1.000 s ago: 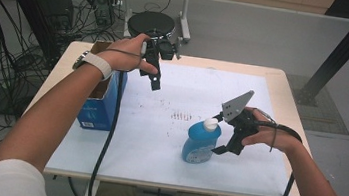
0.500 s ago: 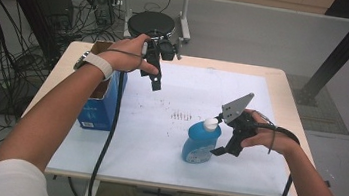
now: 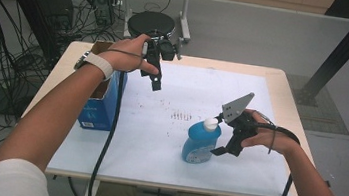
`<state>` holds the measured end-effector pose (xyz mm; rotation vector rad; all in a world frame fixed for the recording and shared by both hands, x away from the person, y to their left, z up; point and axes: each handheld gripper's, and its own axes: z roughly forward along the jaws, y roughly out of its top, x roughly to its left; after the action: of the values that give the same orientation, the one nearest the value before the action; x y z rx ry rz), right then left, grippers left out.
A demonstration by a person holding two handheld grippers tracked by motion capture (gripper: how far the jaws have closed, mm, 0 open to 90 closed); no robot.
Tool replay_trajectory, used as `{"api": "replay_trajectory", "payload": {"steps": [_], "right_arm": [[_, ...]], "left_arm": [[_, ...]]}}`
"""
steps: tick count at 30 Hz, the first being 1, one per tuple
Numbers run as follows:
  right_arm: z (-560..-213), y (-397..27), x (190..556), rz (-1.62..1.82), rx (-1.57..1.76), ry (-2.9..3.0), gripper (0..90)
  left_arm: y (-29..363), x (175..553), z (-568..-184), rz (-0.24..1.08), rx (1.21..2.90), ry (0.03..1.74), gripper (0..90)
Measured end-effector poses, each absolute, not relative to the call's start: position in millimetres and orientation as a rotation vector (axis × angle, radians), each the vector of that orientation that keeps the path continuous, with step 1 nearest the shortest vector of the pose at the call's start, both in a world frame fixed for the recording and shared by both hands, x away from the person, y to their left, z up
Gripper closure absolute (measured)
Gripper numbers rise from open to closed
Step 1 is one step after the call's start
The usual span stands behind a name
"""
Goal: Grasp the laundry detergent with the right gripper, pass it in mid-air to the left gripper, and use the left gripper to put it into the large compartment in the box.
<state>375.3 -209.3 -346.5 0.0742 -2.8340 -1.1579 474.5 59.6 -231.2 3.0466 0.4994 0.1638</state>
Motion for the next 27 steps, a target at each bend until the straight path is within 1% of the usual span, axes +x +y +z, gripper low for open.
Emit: {"api": "replay_trajectory", "payload": {"steps": [27], "right_arm": [[-344.7,-210.8,375.6,-1.176,0.066,-2.836,3.4]], "left_arm": [[60.0,474.7,-231.5,0.167,3.04,0.5,10.8]]}}
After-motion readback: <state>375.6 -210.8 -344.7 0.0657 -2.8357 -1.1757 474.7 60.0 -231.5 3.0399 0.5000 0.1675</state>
